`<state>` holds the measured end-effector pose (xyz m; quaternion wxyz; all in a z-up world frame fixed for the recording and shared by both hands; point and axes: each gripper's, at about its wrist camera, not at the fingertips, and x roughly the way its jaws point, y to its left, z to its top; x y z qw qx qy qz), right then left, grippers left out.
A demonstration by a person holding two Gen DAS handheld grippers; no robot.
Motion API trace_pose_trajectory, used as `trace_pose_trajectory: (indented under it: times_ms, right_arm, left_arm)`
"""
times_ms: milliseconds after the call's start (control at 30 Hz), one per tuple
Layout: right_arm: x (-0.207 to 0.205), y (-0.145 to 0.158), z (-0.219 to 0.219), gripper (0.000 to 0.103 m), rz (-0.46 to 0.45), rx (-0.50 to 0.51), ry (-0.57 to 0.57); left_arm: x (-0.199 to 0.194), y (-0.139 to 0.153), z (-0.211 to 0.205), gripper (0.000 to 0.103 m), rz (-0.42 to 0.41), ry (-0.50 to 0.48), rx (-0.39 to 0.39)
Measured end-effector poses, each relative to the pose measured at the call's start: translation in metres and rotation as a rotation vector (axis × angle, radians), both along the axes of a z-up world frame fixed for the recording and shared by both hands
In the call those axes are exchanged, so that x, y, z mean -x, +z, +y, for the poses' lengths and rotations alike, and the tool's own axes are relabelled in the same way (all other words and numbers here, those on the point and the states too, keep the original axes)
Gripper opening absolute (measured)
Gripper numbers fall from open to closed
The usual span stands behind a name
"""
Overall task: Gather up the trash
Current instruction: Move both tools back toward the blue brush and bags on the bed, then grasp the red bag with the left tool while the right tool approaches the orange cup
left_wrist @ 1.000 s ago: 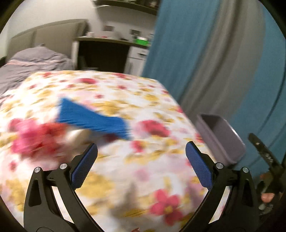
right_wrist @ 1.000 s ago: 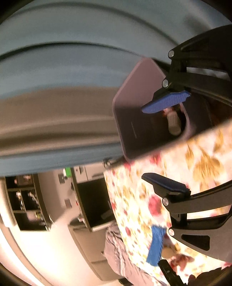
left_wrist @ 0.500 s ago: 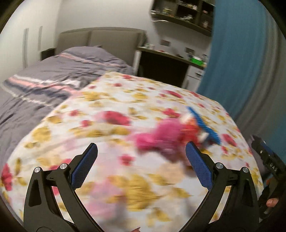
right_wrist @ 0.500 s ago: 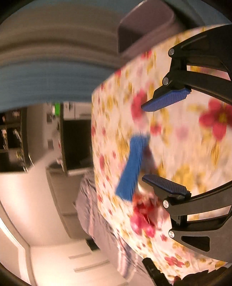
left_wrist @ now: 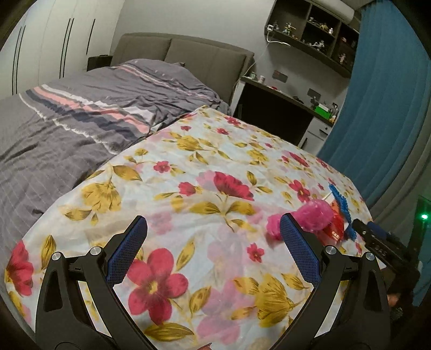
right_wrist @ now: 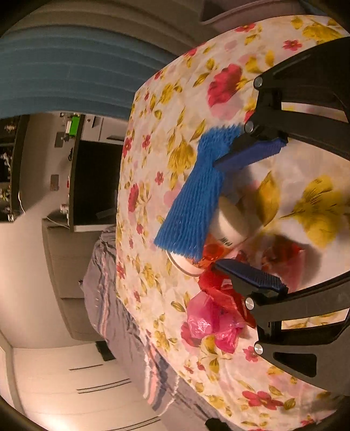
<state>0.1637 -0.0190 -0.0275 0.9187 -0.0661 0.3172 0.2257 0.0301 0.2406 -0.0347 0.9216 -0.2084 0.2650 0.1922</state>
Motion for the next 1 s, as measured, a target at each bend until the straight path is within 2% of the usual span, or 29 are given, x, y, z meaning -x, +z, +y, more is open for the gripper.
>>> trace_pose_trajectory:
  times_ms: [133, 367, 467, 533, 600, 800, 1000]
  right_arm:
    - [-0.011, -0.006, 0.014, 0.053, 0.008, 0.025, 0.018]
    - [-0.020, -0.006, 0.020, 0.037, 0.021, 0.003, 0.026]
    - [-0.020, -0.007, 0.023, 0.026, 0.025, 0.003, 0.039]
    - [-0.020, -0.007, 0.023, 0.012, 0.020, 0.000, 0.046]
    - [-0.020, -0.005, 0.020, 0.004, 0.022, -0.014, 0.053]
    - [-0.012, 0.005, -0.002, 0.002, 0.004, -0.079, 0.036]
    - [-0.003, 0.012, -0.037, 0.002, 0.009, -0.149, 0.000]
  left_arm:
    - [-0.004, 0.000, 0.003, 0.097, 0.002, -0.009, 0.006]
    - [-0.013, -0.002, -0.012, 0.097, 0.000, -0.065, 0.008]
    - [-0.018, -0.004, -0.027, 0.097, 0.010, -0.106, -0.004]
    - [-0.020, -0.004, -0.036, 0.097, 0.013, -0.129, -0.008]
    - [-0.022, -0.004, -0.046, 0.097, 0.010, -0.154, -0.015]
    - [-0.030, -0.001, -0.077, 0.097, -0.017, -0.237, -0.023]
    - [-0.060, -0.010, -0.117, 0.097, -0.018, -0.358, 0.002]
